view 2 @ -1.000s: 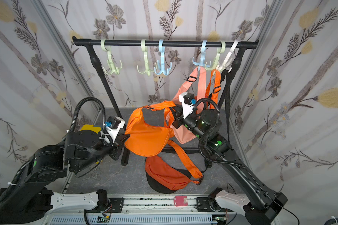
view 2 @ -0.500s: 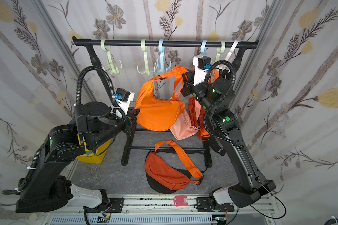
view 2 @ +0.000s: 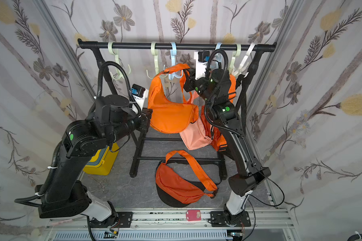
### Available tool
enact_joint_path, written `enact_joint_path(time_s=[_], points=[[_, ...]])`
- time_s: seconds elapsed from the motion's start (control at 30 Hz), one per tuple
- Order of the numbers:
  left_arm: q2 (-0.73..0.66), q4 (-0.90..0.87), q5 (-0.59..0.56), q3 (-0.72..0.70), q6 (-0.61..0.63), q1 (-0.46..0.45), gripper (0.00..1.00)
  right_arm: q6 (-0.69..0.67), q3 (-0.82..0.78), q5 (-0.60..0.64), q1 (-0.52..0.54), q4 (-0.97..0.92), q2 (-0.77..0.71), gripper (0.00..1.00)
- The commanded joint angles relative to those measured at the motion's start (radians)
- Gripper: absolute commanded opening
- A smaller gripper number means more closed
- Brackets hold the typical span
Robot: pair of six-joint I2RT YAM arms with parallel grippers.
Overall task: Hang the bag on a hook
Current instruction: Hang the bag on the hook.
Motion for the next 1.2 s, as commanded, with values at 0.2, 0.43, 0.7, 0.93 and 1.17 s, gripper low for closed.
enact_joint_path(time_s=[0.2,0.43,0.7,0.93,1.17], points=[[-0.152,0.162,0.094,-0.365,-0.075,0.013,0.00,0.025,-0.359,-0.004,0.003,0.174,-0.181,0.00],[-0.119,0.187,0.147,-0.393,-0.068,0.018,0.00,0.025,-0.443,0.009,0.003,0.187,-0.267,0.00],[-0.048,0.218,0.217,-0.315,-0.060,0.045,0.00,-0.022,-0.219,-0.003,0.002,-0.049,-0.164,0.00],[-0.016,0.204,0.258,-0.250,-0.063,0.058,0.00,-0.020,0.105,-0.030,0.019,-0.242,0.045,0.00],[-0.002,0.187,0.277,-0.206,-0.060,0.060,0.00,0.004,0.173,-0.018,0.022,-0.219,0.084,0.00]])
